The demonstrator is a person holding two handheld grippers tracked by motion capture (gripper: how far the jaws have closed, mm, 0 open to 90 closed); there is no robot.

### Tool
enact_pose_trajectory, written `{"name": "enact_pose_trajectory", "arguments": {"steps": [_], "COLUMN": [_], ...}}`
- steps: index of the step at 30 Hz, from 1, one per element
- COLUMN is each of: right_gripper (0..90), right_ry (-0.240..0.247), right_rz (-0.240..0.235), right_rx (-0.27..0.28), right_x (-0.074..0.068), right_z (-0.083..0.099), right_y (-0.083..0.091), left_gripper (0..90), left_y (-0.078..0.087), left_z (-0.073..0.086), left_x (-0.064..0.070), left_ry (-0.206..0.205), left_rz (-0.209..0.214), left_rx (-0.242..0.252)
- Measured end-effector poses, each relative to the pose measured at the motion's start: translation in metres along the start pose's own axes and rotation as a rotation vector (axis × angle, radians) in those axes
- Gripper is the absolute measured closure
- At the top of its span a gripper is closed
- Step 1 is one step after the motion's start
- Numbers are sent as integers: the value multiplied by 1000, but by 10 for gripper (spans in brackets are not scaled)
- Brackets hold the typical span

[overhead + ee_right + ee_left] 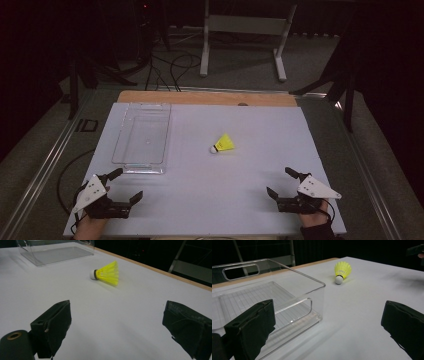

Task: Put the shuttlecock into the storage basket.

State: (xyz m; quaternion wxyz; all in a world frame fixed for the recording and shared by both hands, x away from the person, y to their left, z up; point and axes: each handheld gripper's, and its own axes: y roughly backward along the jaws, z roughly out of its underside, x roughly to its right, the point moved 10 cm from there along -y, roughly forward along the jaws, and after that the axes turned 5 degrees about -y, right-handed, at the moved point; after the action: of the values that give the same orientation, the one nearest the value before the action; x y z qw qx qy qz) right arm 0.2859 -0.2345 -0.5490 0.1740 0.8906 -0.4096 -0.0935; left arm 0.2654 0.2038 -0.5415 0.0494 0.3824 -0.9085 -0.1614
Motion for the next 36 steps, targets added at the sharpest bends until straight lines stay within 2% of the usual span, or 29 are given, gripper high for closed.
{"name": "enact_pose_trajectory", "arguments": {"steps": [5, 11, 15, 18, 19, 21, 25, 26, 28, 33, 36], "right_gripper": [87, 87, 87, 87, 87, 87, 87, 87, 87, 87, 87], "right_ry": [3, 11, 20, 17, 15, 18, 19, 19, 16, 22, 21], "right_rz": [7, 6, 6, 4, 4, 4, 3, 2, 3, -2, -3], "right_rx": [8, 8, 11, 9, 8, 8, 8, 9, 7, 3, 2], "right_x": [1, 0, -1, -1, -1, -1, -1, -1, -1, -1, -2], "right_z": [-1, 0, -1, -1, -1, 0, 0, 0, 0, 0, 0], "right_y": [0, 0, 0, 0, 0, -1, -1, -1, 0, -1, -1], "left_gripper": [0, 0, 0, 0, 0, 0, 0, 0, 0, 0, 0], "left_y": [4, 9, 11, 10, 9, 7, 4, 2, 1, 1, 1], "left_z": [-12, -28, -38, -42, -43, -42, -41, -39, -37, -34, -31], "left_x": [-2, -5, -5, -1, 2, 4, 7, 11, 12, 12, 12], "left_ry": [-21, -34, -49, -75, -86, -109, -126, -135, -142, -210, -227], "left_rz": [1, 25, 47, 79, 99, 111, 132, 159, 174, 195, 223], "left_rx": [-17, -21, -28, -48, -62, -86, -113, -138, -162, -231, -273]}}
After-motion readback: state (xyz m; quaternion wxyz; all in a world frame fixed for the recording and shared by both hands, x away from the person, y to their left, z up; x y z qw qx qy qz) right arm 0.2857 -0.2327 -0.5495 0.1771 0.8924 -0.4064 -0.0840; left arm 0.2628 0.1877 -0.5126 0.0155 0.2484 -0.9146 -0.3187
